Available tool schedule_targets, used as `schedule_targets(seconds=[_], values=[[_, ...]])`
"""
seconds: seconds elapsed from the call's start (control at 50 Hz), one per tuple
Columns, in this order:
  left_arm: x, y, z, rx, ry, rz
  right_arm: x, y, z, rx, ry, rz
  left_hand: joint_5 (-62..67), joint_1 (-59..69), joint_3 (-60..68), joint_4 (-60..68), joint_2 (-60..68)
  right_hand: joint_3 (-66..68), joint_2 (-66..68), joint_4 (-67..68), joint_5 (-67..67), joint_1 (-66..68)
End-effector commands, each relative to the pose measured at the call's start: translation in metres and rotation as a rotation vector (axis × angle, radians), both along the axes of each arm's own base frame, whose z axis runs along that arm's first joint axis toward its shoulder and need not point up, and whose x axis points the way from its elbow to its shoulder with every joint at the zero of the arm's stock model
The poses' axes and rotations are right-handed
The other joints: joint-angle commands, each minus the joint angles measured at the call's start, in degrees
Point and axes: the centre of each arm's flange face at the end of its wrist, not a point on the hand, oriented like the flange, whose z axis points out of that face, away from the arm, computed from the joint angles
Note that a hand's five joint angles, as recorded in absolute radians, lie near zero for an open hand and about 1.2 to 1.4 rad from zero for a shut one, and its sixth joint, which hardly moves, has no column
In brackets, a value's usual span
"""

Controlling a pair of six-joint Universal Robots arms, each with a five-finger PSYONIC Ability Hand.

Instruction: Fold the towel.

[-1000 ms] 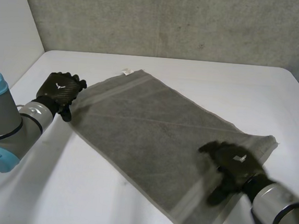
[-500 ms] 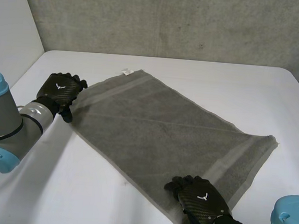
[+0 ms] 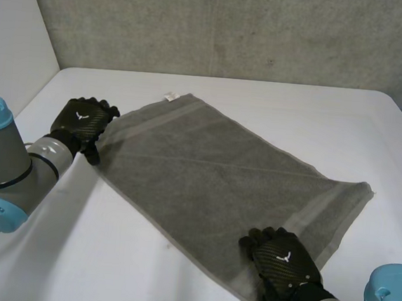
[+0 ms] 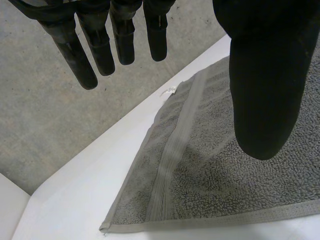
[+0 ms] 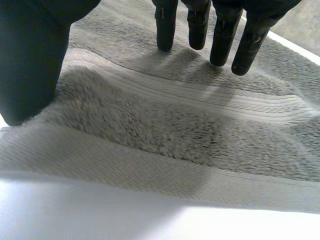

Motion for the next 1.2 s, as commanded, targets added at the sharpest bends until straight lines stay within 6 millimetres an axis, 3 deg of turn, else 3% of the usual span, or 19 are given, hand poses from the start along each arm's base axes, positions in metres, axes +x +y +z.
schedule_targets(seconds=[0.02,0.32,0.34,0.36,0.38,0.4,0.42,0.44,0.54,0.62,0.74,0.84,1.1,1.2], values=[[0.000,0.001,0.000,0.001,0.001,0.000,-0.002,-0.010,0.002,-0.076,0.028,-0.040,1.93,1.57,1.76,1.84,1.83,-2.20,-2.75,-3.16,-2.93,-1.86],[0.000,0.001,0.001,0.000,0.002,-0.001,0.000,-0.024,0.010,-0.163,0.025,-0.062,1.77,1.41,1.59,1.67,1.67,2.43,1.87,1.47,1.70,2.77],[0.000,0.001,0.001,-0.001,0.000,-0.002,-0.001,-0.028,0.011,-0.178,0.024,-0.067,1.60,1.24,1.43,1.50,1.50,11.26,10.70,10.29,10.53,11.60],[0.000,0.001,0.000,0.002,0.000,-0.002,-0.002,-0.032,0.012,-0.193,0.025,-0.075,1.26,0.90,1.09,1.17,1.17,29.00,28.44,28.04,28.27,29.34],[0.000,0.001,0.000,0.002,0.000,-0.002,-0.002,-0.032,0.012,-0.193,0.025,-0.075,1.26,0.90,1.09,1.17,1.16,29.17,28.62,28.21,28.44,29.51],[0.000,0.001,0.000,0.001,0.000,0.000,-0.003,-0.035,0.014,-0.207,0.029,-0.075,1.26,0.90,1.09,1.17,1.16,52.49,51.93,51.53,51.76,52.83],[0.000,0.001,0.000,0.001,0.000,0.000,-0.003,-0.035,0.014,-0.207,0.029,-0.075,1.26,0.90,1.09,1.17,1.16,52.72,52.16,51.76,51.99,53.06],[0.000,0.000,0.000,0.002,0.000,0.000,-0.003,-0.037,0.016,-0.224,0.030,-0.072,1.26,0.90,1.09,1.17,1.16,67.65,67.10,66.69,66.92,67.99],[0.000,0.000,-0.001,0.005,-0.001,0.000,-0.009,-0.049,0.035,-0.296,0.004,-0.091,1.26,0.90,1.09,1.17,1.16,67.80,67.25,66.84,67.07,68.14],[0.000,-0.001,-0.002,0.005,-0.002,-0.002,-0.033,-0.078,0.051,-0.340,-0.017,-0.185,-0.07,-0.43,-0.25,-0.17,-0.17,67.80,67.25,66.84,67.07,68.14],[0.000,-0.001,-0.005,0.007,-0.006,-0.009,-0.057,-0.103,0.061,-0.323,-0.023,-0.235,-0.93,-1.29,-1.10,-1.02,-1.02,67.80,67.25,66.84,67.07,68.14],[-0.003,-0.005,-0.023,0.043,-0.015,-0.020,-0.070,-0.111,0.063,-0.270,-0.018,-0.262,-0.59,-0.95,-0.76,-0.69,-0.69,67.80,67.25,66.84,67.07,68.14],[-0.012,-0.027,-0.053,0.081,-0.023,-0.029,-0.073,-0.115,0.061,-0.254,-0.016,-0.271,5.13,4.77,4.96,5.04,5.03,67.80,67.25,66.84,67.07,68.14],[-0.018,-0.010,-0.059,0.150,-0.034,-0.054,-0.076,-0.118,0.059,-0.249,-0.012,-0.284,4.96,4.60,4.79,4.87,4.86,67.80,67.25,66.84,67.07,68.14]])
